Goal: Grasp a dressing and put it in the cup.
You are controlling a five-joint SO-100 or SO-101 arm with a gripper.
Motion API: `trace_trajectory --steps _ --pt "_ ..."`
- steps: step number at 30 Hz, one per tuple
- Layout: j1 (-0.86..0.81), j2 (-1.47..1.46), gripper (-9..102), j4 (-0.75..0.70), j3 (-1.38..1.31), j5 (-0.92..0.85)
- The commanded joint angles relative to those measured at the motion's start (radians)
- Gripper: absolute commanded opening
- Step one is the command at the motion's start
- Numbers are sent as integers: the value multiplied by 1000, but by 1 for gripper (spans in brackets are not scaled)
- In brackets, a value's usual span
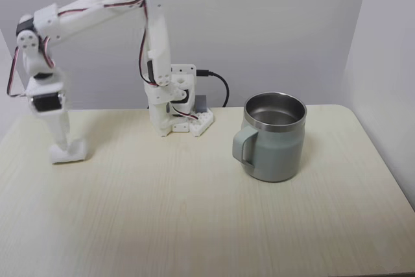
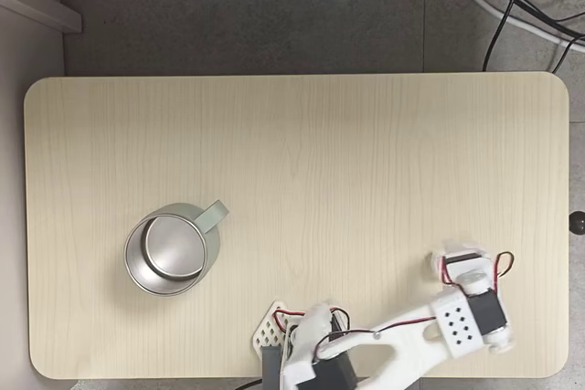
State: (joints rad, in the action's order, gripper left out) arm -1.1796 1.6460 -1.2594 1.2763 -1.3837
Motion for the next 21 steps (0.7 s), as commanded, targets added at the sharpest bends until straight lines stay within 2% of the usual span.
trace_trajectory --steps 1,8,10,11,13,21 --pt "-11 35 21 51 23 -2" --pt "-3 43 20 120 -28 5" --pt "0 43 15 127 -40 2" --pt "3 43 8 127 -41 2" --pt "11 40 0 117 -40 6" --pt "61 -78 0 -23 15 117"
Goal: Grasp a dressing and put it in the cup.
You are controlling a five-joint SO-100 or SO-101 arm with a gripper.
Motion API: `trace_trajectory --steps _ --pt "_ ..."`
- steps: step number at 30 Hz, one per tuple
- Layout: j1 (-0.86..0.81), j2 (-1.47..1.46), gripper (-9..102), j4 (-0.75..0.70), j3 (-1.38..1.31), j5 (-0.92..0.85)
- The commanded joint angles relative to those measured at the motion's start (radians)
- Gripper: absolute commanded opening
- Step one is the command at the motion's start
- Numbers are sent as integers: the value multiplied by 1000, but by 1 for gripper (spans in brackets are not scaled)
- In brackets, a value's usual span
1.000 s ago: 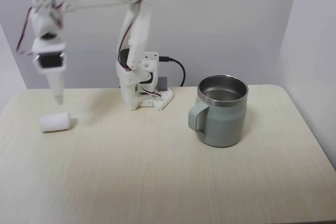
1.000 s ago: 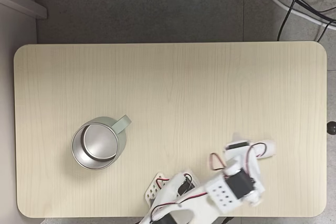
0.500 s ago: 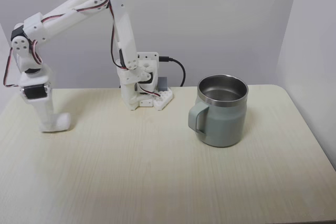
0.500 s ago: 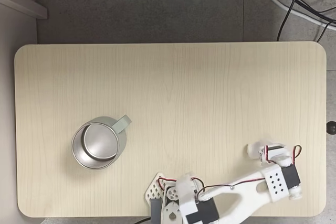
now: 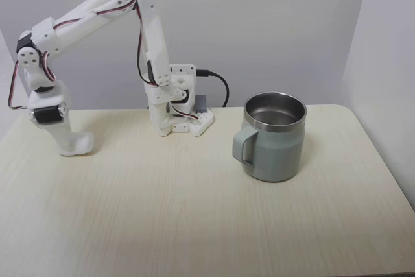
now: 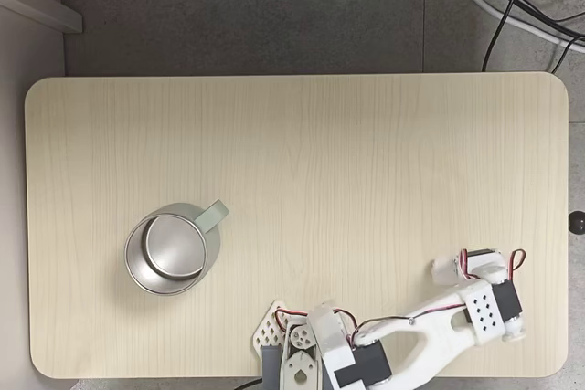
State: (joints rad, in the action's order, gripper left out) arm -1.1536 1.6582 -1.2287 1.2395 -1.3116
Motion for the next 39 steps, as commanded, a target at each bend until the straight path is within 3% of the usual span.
trace_trajectory --steps 1,13,20,30,39 --pt "52 -117 0 -80 69 75" --pt "311 -411 0 -456 428 430" --pt "640 -597 0 -592 488 658" --pt "1292 -744 0 -561 422 992" --pt "1795 -782 0 -393 244 1080"
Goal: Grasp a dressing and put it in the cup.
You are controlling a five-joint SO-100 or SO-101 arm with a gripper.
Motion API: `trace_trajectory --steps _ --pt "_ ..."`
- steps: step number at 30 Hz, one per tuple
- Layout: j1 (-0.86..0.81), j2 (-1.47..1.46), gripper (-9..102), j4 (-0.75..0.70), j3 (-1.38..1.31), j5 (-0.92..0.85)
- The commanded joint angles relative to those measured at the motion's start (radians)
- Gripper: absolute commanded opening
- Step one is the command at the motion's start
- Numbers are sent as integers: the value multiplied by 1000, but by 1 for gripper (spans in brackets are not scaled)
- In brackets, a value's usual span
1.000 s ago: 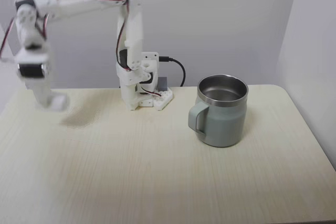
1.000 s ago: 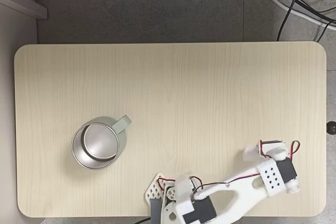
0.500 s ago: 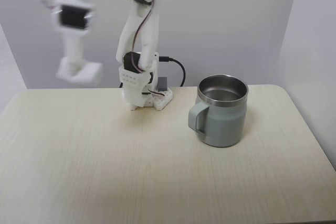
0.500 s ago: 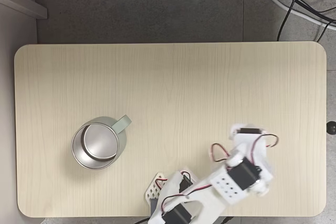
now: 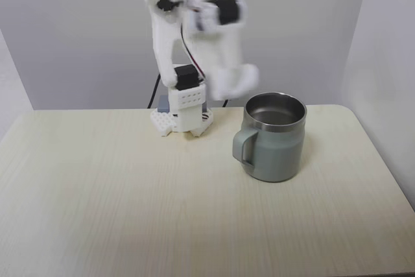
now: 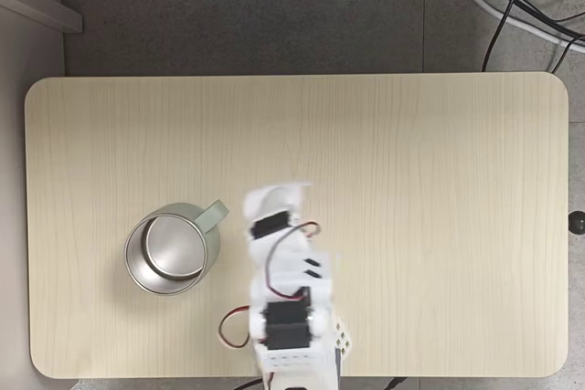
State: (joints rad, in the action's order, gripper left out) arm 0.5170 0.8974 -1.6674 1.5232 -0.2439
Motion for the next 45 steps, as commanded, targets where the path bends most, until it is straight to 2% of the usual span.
trace_trajectory --steps 1,8,13,25,27,30,33,45 --pt "167 -21 0 61 -63 12" --pt "354 12 0 133 -193 37" --pt "380 28 0 195 -273 26" --pt "407 20 0 183 -298 21" --pt "408 15 2 172 -295 25" --pt "413 -17 12 155 -301 21" --pt "426 -37 18 133 -288 14" --pt "495 -3 18 137 -284 61"
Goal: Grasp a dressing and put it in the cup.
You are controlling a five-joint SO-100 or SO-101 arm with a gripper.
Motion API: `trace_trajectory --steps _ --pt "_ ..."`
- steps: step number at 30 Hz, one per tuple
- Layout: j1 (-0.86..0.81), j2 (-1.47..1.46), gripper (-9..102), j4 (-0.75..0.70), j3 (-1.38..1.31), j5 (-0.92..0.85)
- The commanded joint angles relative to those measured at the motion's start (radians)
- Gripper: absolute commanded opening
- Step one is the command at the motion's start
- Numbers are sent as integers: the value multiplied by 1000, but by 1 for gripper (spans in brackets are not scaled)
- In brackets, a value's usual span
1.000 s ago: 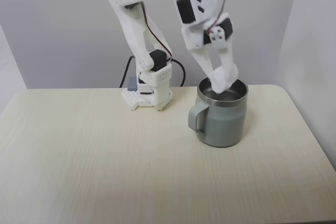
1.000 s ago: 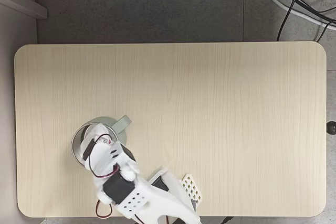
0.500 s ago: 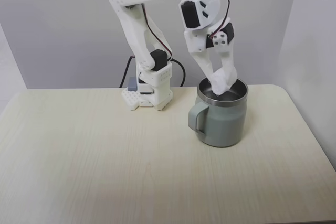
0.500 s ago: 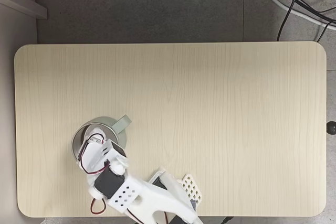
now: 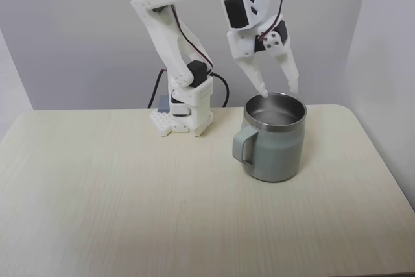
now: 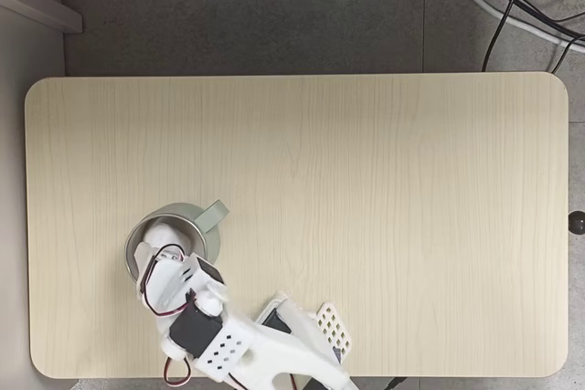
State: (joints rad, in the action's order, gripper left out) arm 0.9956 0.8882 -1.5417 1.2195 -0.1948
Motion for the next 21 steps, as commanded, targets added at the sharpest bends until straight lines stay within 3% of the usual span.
trace_trajectory --steps 1,14,18,21 --pt "23 9 18 14 17 14" --pt "58 5 18 29 -12 28" --pt "-66 -2 18 26 21 -48" --pt "-66 17 18 37 11 -61"
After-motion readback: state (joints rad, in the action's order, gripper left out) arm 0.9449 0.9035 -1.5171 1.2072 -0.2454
